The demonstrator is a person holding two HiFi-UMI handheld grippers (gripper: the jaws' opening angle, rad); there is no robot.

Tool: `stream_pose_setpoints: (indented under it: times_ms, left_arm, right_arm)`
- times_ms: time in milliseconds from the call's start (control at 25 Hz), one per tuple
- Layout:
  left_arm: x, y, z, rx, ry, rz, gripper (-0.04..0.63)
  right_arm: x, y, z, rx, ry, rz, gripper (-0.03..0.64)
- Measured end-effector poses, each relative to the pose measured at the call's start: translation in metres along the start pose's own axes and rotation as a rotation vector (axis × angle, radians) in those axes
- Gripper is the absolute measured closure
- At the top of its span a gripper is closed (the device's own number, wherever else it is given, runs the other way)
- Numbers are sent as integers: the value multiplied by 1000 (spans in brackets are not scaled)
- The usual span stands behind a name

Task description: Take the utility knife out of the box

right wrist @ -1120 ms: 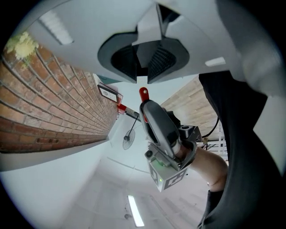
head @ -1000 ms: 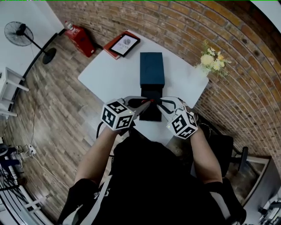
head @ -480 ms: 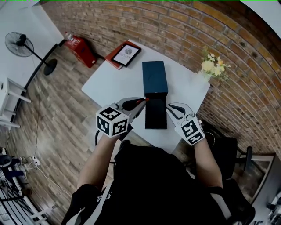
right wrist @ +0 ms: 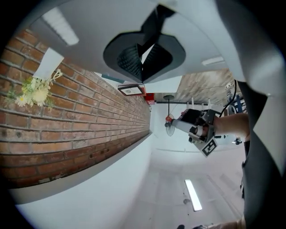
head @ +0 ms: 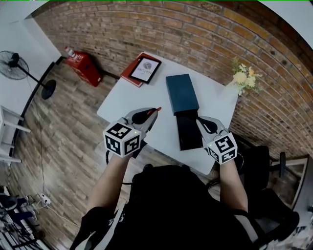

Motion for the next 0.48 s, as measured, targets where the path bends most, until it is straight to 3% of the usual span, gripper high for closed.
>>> stream_pose_setpoints:
  times_ms: [480]
  left_arm:
    - [-10,54,-67,114,-36,39,577]
  right_arm:
    - [-47,51,-10,270,-99,165,617]
Point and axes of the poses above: the fingertips, and each gripper's own axes: z forward along the fingers, y to its left, x out of its underside, the point moved 1 cm from there along -z, backward along the fingers, and after that the axes turned 4 degrees about x, right-handed, at the moved point
